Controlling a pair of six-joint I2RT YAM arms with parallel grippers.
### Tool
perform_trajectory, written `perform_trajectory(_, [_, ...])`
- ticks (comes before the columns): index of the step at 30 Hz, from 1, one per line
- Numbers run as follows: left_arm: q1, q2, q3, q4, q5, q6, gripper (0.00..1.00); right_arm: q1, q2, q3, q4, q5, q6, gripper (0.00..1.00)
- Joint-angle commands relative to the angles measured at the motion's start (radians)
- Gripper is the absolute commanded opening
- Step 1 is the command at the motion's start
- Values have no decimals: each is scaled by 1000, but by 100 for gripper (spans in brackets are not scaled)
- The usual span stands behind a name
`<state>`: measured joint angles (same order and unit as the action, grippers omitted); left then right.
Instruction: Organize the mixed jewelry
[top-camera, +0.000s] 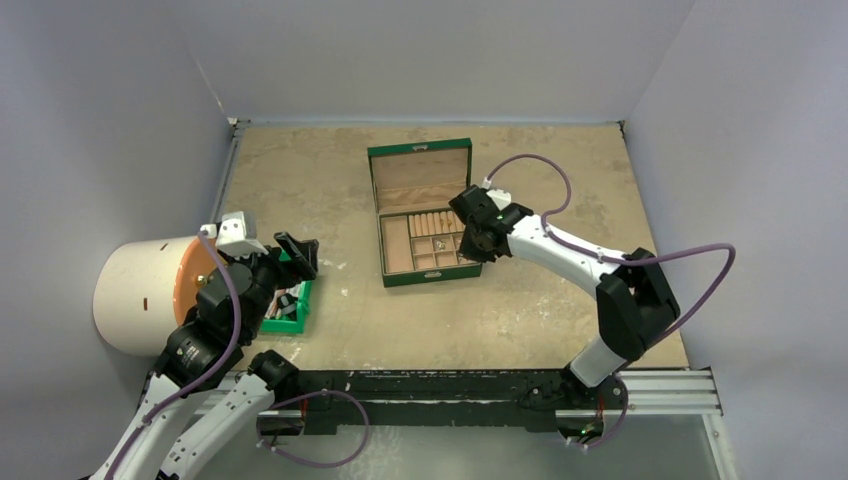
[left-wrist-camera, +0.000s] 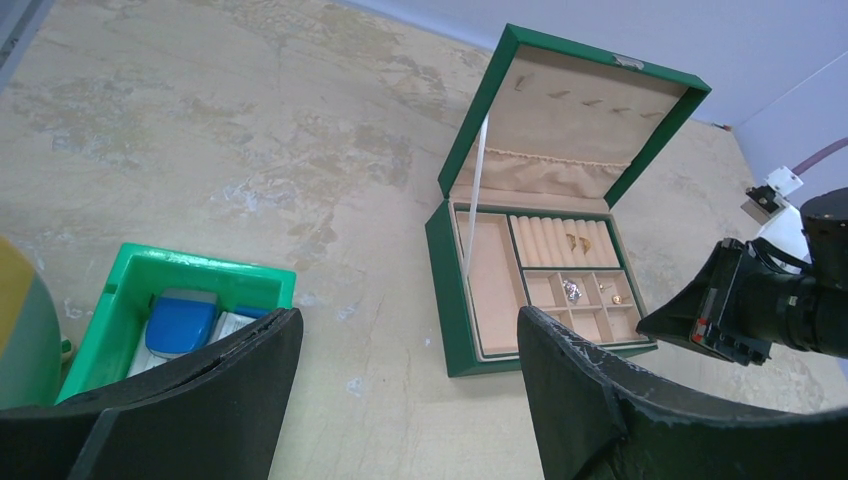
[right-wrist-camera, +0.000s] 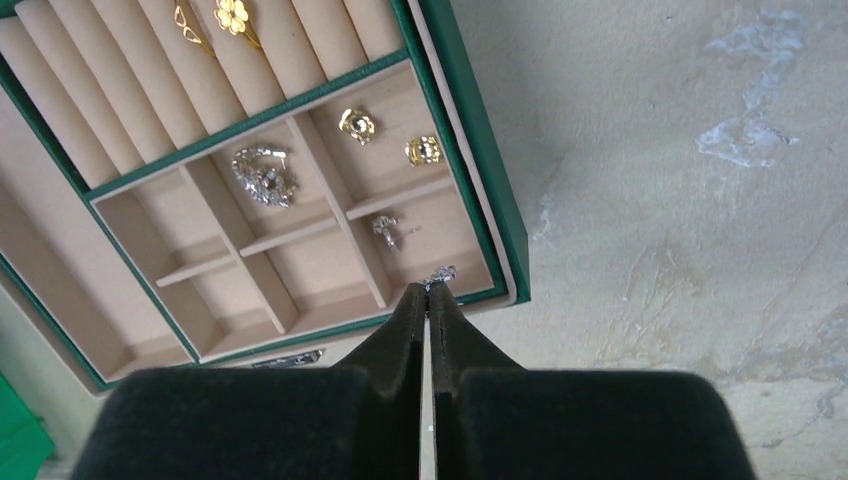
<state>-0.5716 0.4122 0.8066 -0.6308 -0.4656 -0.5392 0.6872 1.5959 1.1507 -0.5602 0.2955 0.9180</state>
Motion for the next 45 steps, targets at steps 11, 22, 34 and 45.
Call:
perform_trajectory(11, [5, 7, 5, 19, -19, -14, 79, -1, 98, 91, 30, 27, -4, 0])
perform_trajectory(22, [6, 8, 6, 19, -19, -13, 79, -1, 99, 92, 10, 39, 8, 13])
perform_trajectory(34, [5, 12, 8, 18, -19, -13, 79, -3, 56, 138, -35, 100, -23, 18])
perform_trajectory(45, [6, 17, 7, 17, -22, -14, 79, -151, -17, 217, -19, 94, -186, 17])
